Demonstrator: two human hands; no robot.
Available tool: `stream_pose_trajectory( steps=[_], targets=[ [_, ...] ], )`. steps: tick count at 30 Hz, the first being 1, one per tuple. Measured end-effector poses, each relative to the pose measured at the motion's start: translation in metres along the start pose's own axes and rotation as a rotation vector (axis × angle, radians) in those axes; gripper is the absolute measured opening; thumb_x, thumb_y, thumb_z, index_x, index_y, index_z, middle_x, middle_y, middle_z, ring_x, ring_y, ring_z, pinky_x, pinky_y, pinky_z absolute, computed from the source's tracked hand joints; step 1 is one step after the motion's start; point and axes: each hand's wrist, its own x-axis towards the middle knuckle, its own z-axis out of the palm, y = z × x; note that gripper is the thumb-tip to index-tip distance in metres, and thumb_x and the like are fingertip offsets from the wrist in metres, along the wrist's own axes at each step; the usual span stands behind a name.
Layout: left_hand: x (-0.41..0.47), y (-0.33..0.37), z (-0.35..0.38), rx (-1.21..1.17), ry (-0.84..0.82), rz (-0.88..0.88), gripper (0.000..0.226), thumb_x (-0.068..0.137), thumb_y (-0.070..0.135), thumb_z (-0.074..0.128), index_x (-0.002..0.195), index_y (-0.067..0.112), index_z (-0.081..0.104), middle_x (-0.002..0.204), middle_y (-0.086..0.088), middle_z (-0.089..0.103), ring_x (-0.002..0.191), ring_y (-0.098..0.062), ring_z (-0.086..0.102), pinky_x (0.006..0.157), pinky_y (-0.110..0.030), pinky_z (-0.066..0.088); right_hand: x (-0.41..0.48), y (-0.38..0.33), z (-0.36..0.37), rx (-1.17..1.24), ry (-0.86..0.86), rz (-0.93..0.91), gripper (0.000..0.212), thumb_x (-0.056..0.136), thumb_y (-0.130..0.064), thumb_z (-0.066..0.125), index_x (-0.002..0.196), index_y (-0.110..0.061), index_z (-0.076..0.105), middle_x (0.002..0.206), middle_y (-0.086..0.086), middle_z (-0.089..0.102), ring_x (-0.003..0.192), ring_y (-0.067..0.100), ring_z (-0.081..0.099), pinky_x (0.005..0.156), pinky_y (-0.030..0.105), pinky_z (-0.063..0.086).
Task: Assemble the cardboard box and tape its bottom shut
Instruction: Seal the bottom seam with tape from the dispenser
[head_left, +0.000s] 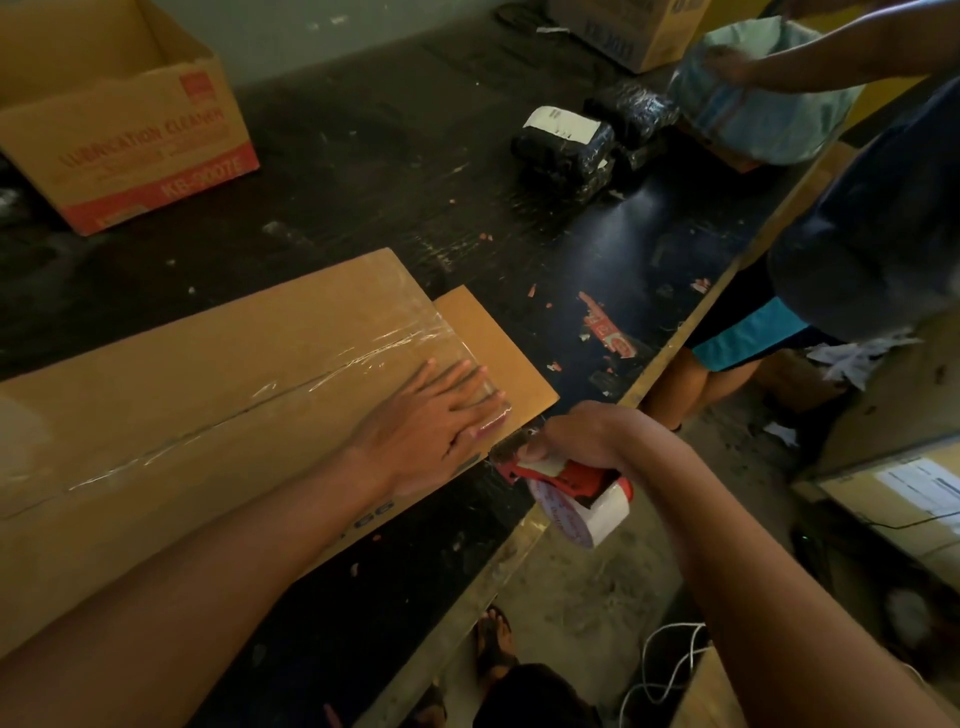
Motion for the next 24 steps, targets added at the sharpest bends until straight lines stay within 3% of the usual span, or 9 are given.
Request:
stream_pose_trajectory(
  steps=[3,7,11,14,16,18,20,21,24],
  targets=[
    [-0.001,0.0,0.0,0.011,0.018,-0.001,0.058,0.103,0.044,0.006,0.161,0.038,0.003,0.17,0.0,0.0,0.157,-0.019,-0.006,0.127,-0.049,0.002,0.003,-0.016,-0.003,-0.13,-0.051,-0.051,0.026,0.109,-0.034,0.048,0.111,-0.011,0.059,0.108,0.011,0.056,0.089,0.022,0.055,0.081,0.029,0.04],
    [-0.001,0.0,0.001,-0.003,0.039,0.008,0.054,0.107,0.042,0.014,0.16,0.039,0.003,0.17,-0.002,0.003,0.157,-0.019,-0.005,0.127,-0.049,0.002,0.012,-0.03,-0.009,-0.183,-0.126,-0.098,0.037,0.112,-0.019,0.042,0.075,-0.024,0.047,0.088,0.005,0.052,0.069,0.012,0.044,0.053,0.013,0.042],
    [0.0,-0.001,0.001,-0.027,0.035,-0.002,0.052,0.108,0.043,0.014,0.158,0.04,0.0,0.17,-0.001,0.003,0.157,-0.019,-0.004,0.126,-0.05,0.005,0.015,-0.037,-0.018,-0.194,-0.195,-0.107,0.041,0.111,-0.013,0.043,0.072,-0.024,0.047,0.08,0.003,0.051,0.068,0.015,0.044,0.056,0.02,0.041],
    [0.0,-0.002,0.002,-0.034,0.042,-0.006,0.05,0.108,0.042,0.016,0.154,0.041,-0.002,0.17,0.001,0.003,0.157,-0.018,-0.005,0.126,-0.049,0.005,0.015,-0.037,-0.025,-0.178,-0.206,-0.111,0.041,0.111,-0.011,0.043,0.071,-0.022,0.048,0.054,-0.005,0.061,0.066,0.013,0.045,0.045,0.012,0.045],
    [0.0,-0.002,0.005,-0.044,0.051,-0.001,0.05,0.107,0.042,0.016,0.154,0.042,0.0,0.17,0.002,0.005,0.158,-0.018,-0.004,0.126,-0.049,0.007,0.013,-0.038,-0.028,-0.193,-0.206,-0.092,0.04,0.11,-0.014,0.046,0.071,-0.022,0.052,0.062,0.001,0.062,0.067,0.015,0.047,0.055,0.018,0.046],
    [0.001,-0.003,0.007,-0.077,0.08,0.002,0.05,0.107,0.043,0.019,0.155,0.041,0.008,0.169,0.003,0.008,0.158,-0.016,0.0,0.126,-0.049,0.009,0.01,-0.038,-0.028,-0.206,-0.23,-0.064,0.059,0.11,-0.015,0.045,0.056,-0.029,0.064,0.063,0.002,0.062,0.063,0.015,0.054,0.058,0.021,0.043],
    [0.001,-0.003,0.008,-0.094,0.096,-0.008,0.051,0.106,0.043,0.022,0.156,0.04,0.017,0.169,0.004,0.011,0.157,-0.014,0.001,0.126,-0.048,0.009,0.007,-0.04,-0.024,-0.193,-0.238,-0.038,0.082,0.111,-0.014,0.044,0.031,-0.025,0.061,0.055,0.0,0.06,0.061,0.015,0.052,0.057,0.022,0.041],
    [0.001,-0.003,0.008,-0.099,0.099,-0.011,0.051,0.106,0.043,0.023,0.157,0.04,0.021,0.169,0.005,0.012,0.157,-0.014,0.001,0.126,-0.048,0.009,0.008,-0.041,-0.021,-0.175,-0.219,-0.041,0.076,0.111,-0.015,0.044,0.038,-0.024,0.063,0.062,0.002,0.058,0.063,0.016,0.048,0.059,0.023,0.039],
    [0.0,-0.001,0.007,-0.112,0.095,-0.009,0.053,0.105,0.042,0.024,0.158,0.037,0.029,0.169,0.005,0.014,0.157,-0.013,0.0,0.126,-0.047,0.009,0.011,-0.051,-0.014,-0.128,-0.209,-0.041,0.029,0.11,-0.019,0.046,0.097,-0.01,0.07,0.083,0.005,0.057,0.068,0.014,0.048,0.061,0.023,0.04]
  ],
)
